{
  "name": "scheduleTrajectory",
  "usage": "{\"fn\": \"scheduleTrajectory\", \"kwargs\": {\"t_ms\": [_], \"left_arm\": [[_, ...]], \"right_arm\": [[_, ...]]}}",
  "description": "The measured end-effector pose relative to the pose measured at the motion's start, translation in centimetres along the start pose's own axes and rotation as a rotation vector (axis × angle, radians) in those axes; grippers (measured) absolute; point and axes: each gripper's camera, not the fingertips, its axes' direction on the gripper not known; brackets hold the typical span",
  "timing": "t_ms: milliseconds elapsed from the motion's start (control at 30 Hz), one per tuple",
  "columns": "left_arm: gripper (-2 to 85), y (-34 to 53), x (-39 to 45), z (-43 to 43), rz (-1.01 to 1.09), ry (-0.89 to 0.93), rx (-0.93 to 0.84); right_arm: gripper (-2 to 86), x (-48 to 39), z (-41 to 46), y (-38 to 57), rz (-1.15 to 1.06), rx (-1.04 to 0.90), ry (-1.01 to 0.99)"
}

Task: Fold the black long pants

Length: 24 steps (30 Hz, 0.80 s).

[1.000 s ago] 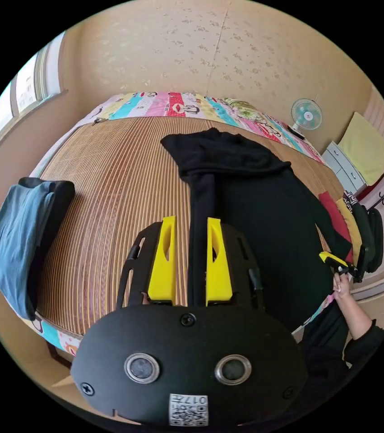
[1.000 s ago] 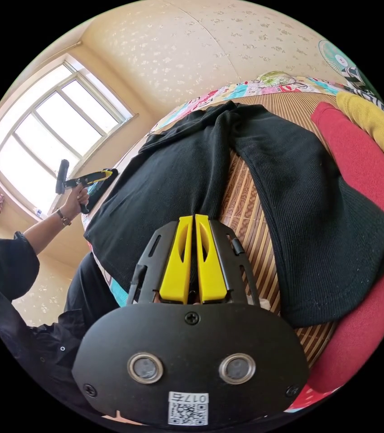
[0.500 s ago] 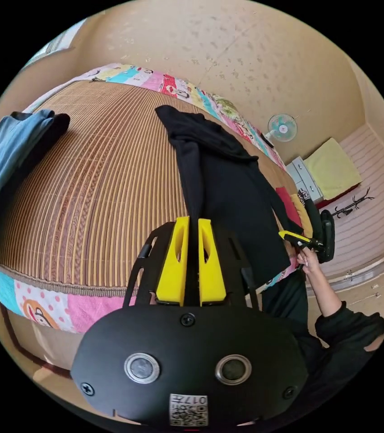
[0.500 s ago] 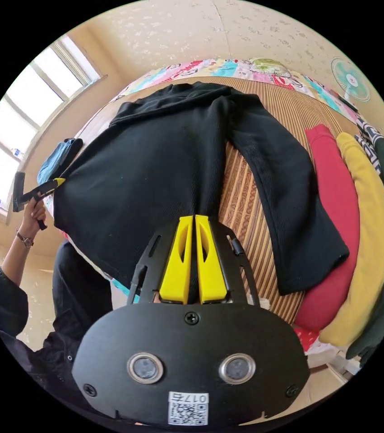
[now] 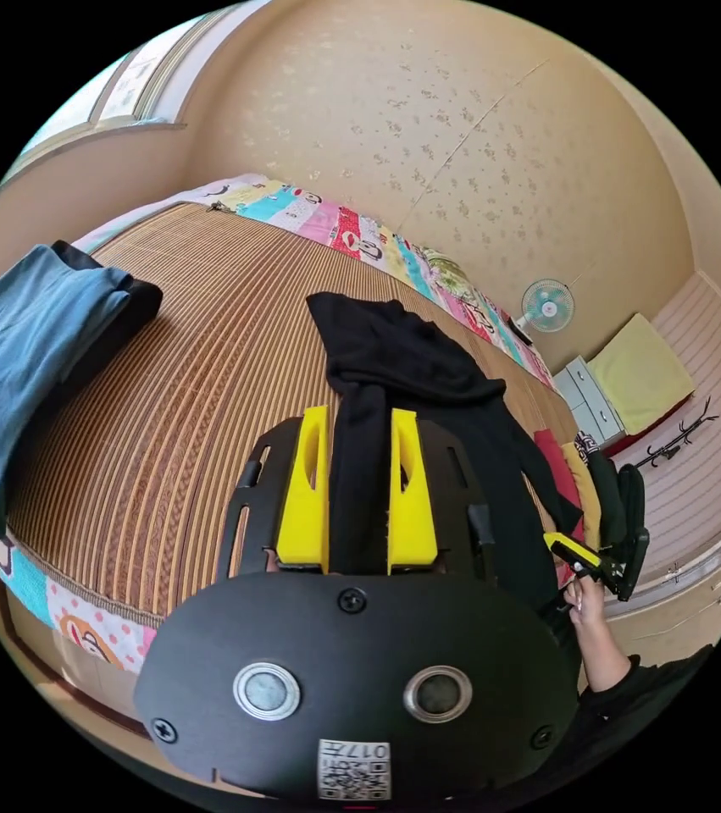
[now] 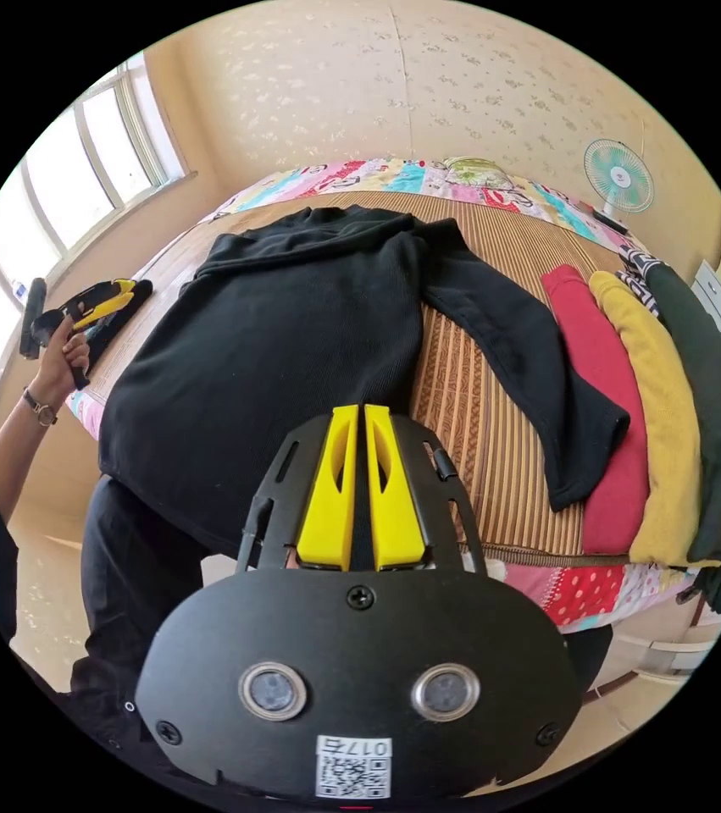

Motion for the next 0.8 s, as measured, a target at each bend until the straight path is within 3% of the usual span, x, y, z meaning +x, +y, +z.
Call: {"fn": "scheduleTrajectory", "kwargs": {"t_ms": [200,367,467,633,800], "left_arm": [[11.6,-9.8,-3.3,9.1,-0.060,-0.131,-0.070],[12.1,-14.1,-6.5,14.7,-0.086,-0.109,-0.101],[7.4,-15.4,-6.6,17.6,-0.009,-0.088,-0.145],[3.6,-17.3,-5.7,19.7,0.139,-0.352,-0.160],[7.3,-18.1,-9.4,19.7,0.009,-0.270,-0.186]], "right_arm": [[0.8,-0.1,0.0,-0.8,0.005,0.021,-0.031],[0.4,0.1,-1.1,-2.3,-0.047,0.089,-0.093],[0.4,0.7,-0.9,-3.6,-0.042,0.089,-0.104],[0.3,2.8,2.3,-4.3,0.020,0.005,0.012],[0.5,6.5,2.6,-4.4,0.096,0.007,-0.053]]}}
